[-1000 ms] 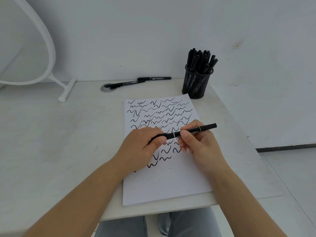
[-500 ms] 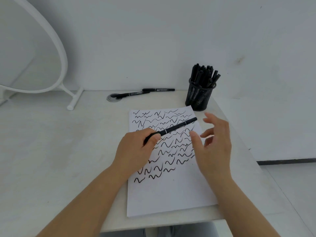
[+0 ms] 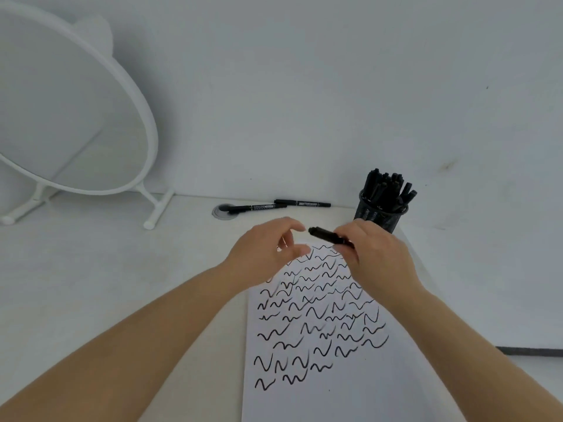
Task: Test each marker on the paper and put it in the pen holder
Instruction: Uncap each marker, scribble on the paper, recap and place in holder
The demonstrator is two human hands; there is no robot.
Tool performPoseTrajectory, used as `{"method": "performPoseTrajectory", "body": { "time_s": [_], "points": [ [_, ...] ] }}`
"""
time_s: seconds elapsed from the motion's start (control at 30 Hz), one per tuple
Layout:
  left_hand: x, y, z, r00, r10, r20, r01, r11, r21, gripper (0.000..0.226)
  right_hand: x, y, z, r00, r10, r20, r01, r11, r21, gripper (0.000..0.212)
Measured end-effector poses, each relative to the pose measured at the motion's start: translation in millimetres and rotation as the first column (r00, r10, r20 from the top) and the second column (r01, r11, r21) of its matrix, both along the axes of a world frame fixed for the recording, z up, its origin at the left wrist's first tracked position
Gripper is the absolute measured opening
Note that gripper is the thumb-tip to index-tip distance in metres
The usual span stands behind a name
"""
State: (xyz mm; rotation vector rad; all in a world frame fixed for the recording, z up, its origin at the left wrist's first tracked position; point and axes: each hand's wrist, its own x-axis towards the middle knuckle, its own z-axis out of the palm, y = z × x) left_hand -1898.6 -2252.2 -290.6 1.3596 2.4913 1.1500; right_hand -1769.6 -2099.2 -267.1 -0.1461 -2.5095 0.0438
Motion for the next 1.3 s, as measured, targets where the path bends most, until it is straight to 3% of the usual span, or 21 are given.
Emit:
{"method": "performPoseTrajectory", "body": {
  "time_s": [0.1, 0.17, 0.43, 0.53, 0.63, 0.9, 1.17, 1.3],
  "points": [
    [-51.1, 8.0, -9.0, 0.989, 0.144, -0.034, -0.147, 0.982, -0.119, 0.028, -11.2, 27.7, 6.9, 0.983, -0.148, -0.109, 0.09, 0.906, -0.413, 0.015],
    [-85.5, 11.1, -14.1, 0.968, 0.212, -0.134, -0.235, 0.952, -0.195, 0.026, -16.0, 46.5, 15.5, 0.942, -0.231, -0.243, 0.055, 0.822, -0.567, 0.021],
    [-150.7, 22.7, -34.3, 0.901, 0.273, -0.337, -0.394, 0.84, -0.372, 0.03, -30.8, 84.6, 35.7, 0.813, -0.402, -0.421, -0.063, 0.658, -0.75, 0.045],
    [-152.4, 26.0, -42.1, 0.907, 0.349, -0.235, -0.415, 0.831, -0.369, 0.029, -37.5, 89.5, 33.9, 0.815, -0.374, -0.443, -0.078, 0.686, -0.723, 0.049],
    [-152.2, 29.1, -49.0, 0.89, 0.368, -0.269, -0.445, 0.829, -0.339, 0.026, -45.7, 92.7, 26.4, 0.849, -0.334, -0.41, -0.017, 0.757, -0.653, 0.051],
    [-154.1, 31.2, -49.5, 0.892, 0.38, -0.246, -0.444, 0.842, -0.308, 0.019, -59.8, 87.7, 7.4, 0.929, -0.285, -0.236, 0.121, 0.837, -0.534, 0.053],
    [-143.1, 29.0, -51.0, 0.88, 0.402, -0.251, -0.454, 0.869, -0.198, 0.016, -67.4, 87.5, 11.9, 0.913, -0.349, -0.212, 0.283, 0.915, -0.286, 0.045],
    [-132.5, 31.7, -45.9, 0.889, 0.405, -0.216, -0.433, 0.895, -0.105, 0.015, -68.0, 90.8, 8.0, 0.907, -0.403, -0.121, 0.384, 0.91, -0.155, 0.036]
  ]
}}
